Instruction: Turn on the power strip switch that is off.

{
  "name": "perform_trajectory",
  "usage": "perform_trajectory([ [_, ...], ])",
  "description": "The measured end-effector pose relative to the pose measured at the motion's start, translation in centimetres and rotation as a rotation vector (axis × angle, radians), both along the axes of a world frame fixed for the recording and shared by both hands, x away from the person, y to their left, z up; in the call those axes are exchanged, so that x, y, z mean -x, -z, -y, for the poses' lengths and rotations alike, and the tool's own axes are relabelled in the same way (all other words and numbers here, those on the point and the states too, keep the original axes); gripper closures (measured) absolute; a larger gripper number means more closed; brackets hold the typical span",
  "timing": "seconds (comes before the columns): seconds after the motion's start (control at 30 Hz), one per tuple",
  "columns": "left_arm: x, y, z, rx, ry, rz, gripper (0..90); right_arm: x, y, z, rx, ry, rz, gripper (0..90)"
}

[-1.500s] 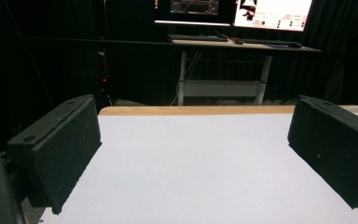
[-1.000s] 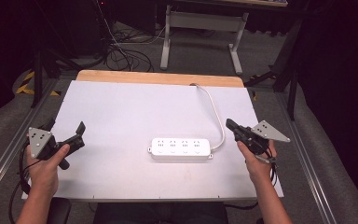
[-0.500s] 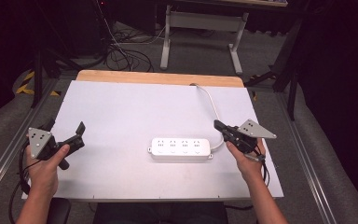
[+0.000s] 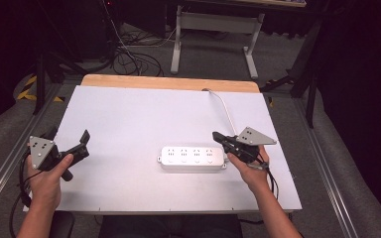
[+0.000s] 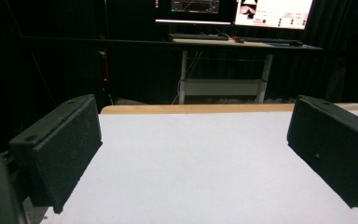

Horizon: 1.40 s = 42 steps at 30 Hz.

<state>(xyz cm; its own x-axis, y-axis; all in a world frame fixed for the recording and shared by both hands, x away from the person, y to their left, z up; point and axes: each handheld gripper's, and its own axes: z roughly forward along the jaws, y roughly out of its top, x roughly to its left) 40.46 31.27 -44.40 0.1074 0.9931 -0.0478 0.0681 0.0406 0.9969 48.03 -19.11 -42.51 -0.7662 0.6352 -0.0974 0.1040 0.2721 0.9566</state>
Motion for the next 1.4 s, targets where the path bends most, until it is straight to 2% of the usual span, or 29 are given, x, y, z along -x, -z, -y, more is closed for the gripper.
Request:
perform_trajectory([
  [0.23,0.1,0.1,-0.3,0.013,-0.012,-0.003,3.5,-0.3,0.4,-2.2,0.015,-0.071,-0.018,90.0],
  [0.3,0.3,0.1,-0.4,0.01,-0.016,-0.003,3.5,-0.4,0.5,-3.5,0.033,-0.111,-0.03,90.0],
  [0.5,0.5,0.1,-0.6,0.013,-0.022,-0.003,3.5,-0.6,0.8,-4.7,0.05,-0.149,-0.06,90.0],
  [0.77,0.4,0.1,-0.6,0.01,-0.018,-0.004,3.5,-0.5,1.3,-6.1,0.098,-0.198,-0.108,90.0],
  [0.93,0.4,0.1,-0.6,0.007,-0.017,-0.004,3.6,-0.6,1.8,-7.4,0.163,-0.223,-0.195,90.0],
  [0.97,0.4,0.1,-0.6,0.011,-0.017,-0.004,3.6,-0.6,1.8,-7.4,0.163,-0.223,-0.195,90.0],
  [1.0,0.4,0.1,-0.6,0.011,-0.017,-0.002,3.7,-0.6,2.1,-7.9,0.209,-0.22,-0.234,90.0],
  [1.2,0.5,0.1,-0.5,0.007,-0.015,-0.003,3.7,-0.8,2.9,-8.4,0.261,-0.191,-0.315,90.0],
  [1.4,0.5,0.1,-0.6,0.008,-0.016,-0.002,3.8,-0.9,3.4,-9.2,0.299,-0.193,-0.348,90.0],
])
